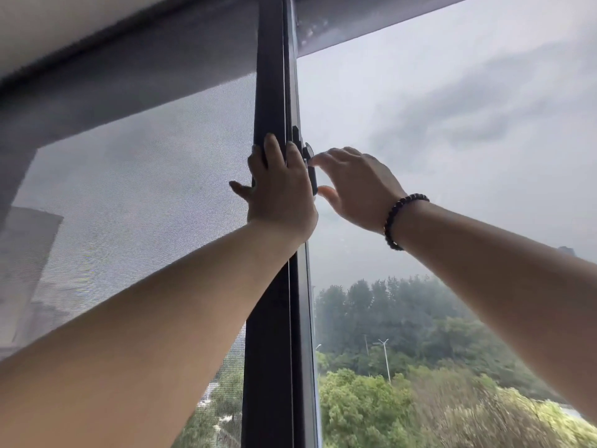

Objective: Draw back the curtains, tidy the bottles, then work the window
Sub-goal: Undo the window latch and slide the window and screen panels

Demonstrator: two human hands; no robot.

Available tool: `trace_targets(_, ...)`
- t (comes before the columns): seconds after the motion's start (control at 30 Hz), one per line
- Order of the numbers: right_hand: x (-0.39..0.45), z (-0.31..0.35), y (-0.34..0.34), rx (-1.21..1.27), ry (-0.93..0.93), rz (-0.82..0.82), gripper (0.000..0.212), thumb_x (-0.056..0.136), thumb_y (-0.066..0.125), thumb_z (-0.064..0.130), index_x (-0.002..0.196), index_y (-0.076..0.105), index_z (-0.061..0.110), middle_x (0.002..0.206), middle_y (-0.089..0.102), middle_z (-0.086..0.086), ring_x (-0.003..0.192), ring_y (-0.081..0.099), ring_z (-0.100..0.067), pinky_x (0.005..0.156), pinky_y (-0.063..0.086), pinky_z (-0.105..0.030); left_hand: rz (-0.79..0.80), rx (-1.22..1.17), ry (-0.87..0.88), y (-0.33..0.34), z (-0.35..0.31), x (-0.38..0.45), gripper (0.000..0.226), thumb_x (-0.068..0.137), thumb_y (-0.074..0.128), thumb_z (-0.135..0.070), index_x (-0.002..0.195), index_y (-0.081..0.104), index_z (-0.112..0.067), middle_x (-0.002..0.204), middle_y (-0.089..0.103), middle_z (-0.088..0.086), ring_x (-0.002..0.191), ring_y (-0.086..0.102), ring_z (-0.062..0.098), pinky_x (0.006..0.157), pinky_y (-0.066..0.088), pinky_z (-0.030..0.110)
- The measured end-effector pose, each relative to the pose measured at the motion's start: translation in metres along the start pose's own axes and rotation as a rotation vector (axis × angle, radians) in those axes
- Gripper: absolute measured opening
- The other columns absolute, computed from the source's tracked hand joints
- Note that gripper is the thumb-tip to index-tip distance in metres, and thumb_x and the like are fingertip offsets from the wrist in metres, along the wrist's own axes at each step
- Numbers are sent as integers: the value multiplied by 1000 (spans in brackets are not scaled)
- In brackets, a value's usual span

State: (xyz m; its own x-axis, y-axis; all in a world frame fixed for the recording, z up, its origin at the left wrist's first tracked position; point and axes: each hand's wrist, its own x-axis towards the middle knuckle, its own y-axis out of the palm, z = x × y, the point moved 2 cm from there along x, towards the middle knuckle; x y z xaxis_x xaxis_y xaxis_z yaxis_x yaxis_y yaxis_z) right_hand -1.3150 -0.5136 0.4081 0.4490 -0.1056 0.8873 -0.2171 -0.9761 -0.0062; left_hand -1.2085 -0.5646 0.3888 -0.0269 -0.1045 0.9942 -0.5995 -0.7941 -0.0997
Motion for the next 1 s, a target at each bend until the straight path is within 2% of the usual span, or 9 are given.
trace_targets(0.17, 3, -8, 2, -35, -70, -19, 38, 94, 56, 32, 131, 53, 21, 121, 62, 0, 115, 52, -22, 89, 43, -36, -26, 35, 1, 1, 0, 0, 89, 90, 69, -37, 154, 14, -10, 160, 6, 16, 145, 13, 38, 106, 31, 71)
trace_targets(0.27, 4, -9, 0, -87, -138, -42, 35, 95, 54, 31, 128, 57, 20, 112, 64, -3, 108, 56, -26, 84, 46, -39, -10, 48, 8, 1, -1, -1, 88, 92, 65, -39, 154, 12, -7, 161, 2, 17, 147, 9, 38, 108, 28, 70)
trace_targets(0.37, 5, -9, 0, -160, -178, -49, 31, 96, 51, 31, 122, 60, 18, 102, 64, -6, 99, 59, -29, 78, 48, -42, -22, 49, 18, 3, -1, -1, 83, 95, 63, -33, 154, 12, -6, 162, 1, 18, 148, 6, 38, 108, 28, 69)
trace_targets(0.5, 4, -11, 1, -163, -211, -148, 27, 94, 53, 30, 111, 67, 16, 87, 66, -7, 81, 63, -31, 64, 51, -40, -35, -8, 20, 5, 0, -2, 75, 99, 58, -23, 155, 11, -7, 163, -1, 17, 150, 3, 36, 111, 26, 68)
trace_targets(0.6, 5, -8, 1, -90, -181, -214, 35, 95, 40, 37, 107, 69, 21, 84, 67, -3, 75, 63, -29, 56, 45, -34, -70, -123, 23, 5, 5, -5, 67, 104, 45, -24, 156, 6, -10, 165, -1, 10, 151, -1, 28, 117, 18, 60)
trace_targets(0.73, 7, -8, 2, -73, -132, -263, 38, 97, 36, 42, 107, 68, 25, 88, 70, 1, 76, 65, -29, 55, 41, -31, -71, -261, -5, 4, 11, -11, 64, 106, 29, -32, 156, -3, -9, 165, -9, 4, 151, -8, 17, 124, 3, 42)
trace_targets(0.83, 7, -7, 4, -34, -95, -302, 34, 98, 40, 42, 104, 70, 26, 89, 70, 2, 76, 65, -29, 56, 45, -32, -19, -258, -26, 5, 13, -15, 67, 104, 31, -26, 156, -9, -12, 164, -16, 1, 150, -14, 14, 123, -4, 40)
trace_targets(0.93, 22, 0, 5, 94, 77, -240, 36, 100, 34, 41, 102, 66, 24, 100, 67, 4, 85, 63, -28, 70, 49, -39, -9, -242, -28, 4, 14, -17, 75, 98, 38, -19, 156, -10, -12, 164, -18, 2, 150, -15, 16, 122, -4, 42)
trace_targets(1.0, 30, 5, 7, 144, 152, -276, 34, 100, 34, 39, 97, 61, 18, 98, 64, 3, 81, 59, -28, 67, 46, -37, 3, -233, -26, 3, 14, -17, 80, 95, 41, -16, 156, -11, -11, 164, -19, 3, 150, -16, 16, 122, -4, 42)
